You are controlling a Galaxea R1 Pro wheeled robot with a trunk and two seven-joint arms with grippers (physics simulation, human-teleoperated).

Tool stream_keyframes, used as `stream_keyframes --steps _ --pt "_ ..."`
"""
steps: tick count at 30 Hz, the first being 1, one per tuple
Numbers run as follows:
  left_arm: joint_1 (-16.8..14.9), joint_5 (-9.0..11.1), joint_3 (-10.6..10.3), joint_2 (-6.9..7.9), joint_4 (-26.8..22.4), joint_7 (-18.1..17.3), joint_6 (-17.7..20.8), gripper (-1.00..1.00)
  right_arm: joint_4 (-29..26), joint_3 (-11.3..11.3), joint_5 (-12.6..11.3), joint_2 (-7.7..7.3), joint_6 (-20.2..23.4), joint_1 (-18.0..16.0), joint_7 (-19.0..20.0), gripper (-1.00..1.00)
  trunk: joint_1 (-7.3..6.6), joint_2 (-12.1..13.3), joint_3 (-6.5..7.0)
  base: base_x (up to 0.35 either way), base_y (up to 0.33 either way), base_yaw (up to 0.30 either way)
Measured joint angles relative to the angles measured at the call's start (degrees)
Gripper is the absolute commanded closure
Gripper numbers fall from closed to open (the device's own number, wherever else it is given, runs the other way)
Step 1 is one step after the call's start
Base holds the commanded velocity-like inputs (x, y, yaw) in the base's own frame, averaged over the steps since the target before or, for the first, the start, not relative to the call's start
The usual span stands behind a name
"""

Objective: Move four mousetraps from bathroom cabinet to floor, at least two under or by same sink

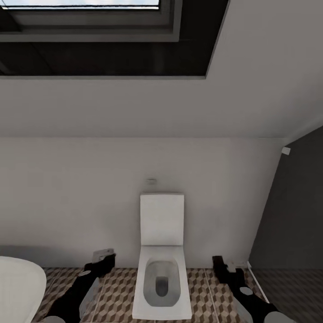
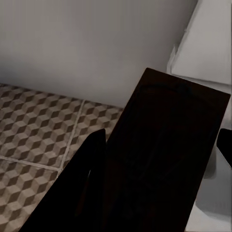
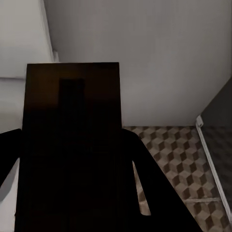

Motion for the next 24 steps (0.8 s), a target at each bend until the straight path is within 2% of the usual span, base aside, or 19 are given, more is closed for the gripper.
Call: stream_keyframes --steps 4,6,9,24 --pt "-2.5 0.2 0.1 1.85 0.4 0.1 3.9 1.0 0.0 0.0 0.0 -0.13 2.3 -1.7 -0.3 1.0 0.0 0.0 -0.01 0.0 0.0 0.0" --pt "-3.6 0.3 1.1 3.1 1.7 0.1 5.0 1.0 0.0 0.0 0.1 -0.15 5.4 -3.0 -0.7 1.0 0.0 0.0 -0.01 0.0 0.0 0.0" --pt "-5.0 0.4 3.0 3.99 4.0 -0.2 5.4 1.0 0.0 0.0 0.2 -0.16 8.3 -4.0 -0.9 1.0 0.0 0.0 -0.01 0.0 0.0 0.0" --pt "-5.6 0.5 3.7 3.68 5.0 -0.6 5.4 1.0 0.2 0.3 0.2 -0.09 9.0 -4.4 -0.3 1.0 0.0 0.0 -0.01 0.0 0.0 0.0"
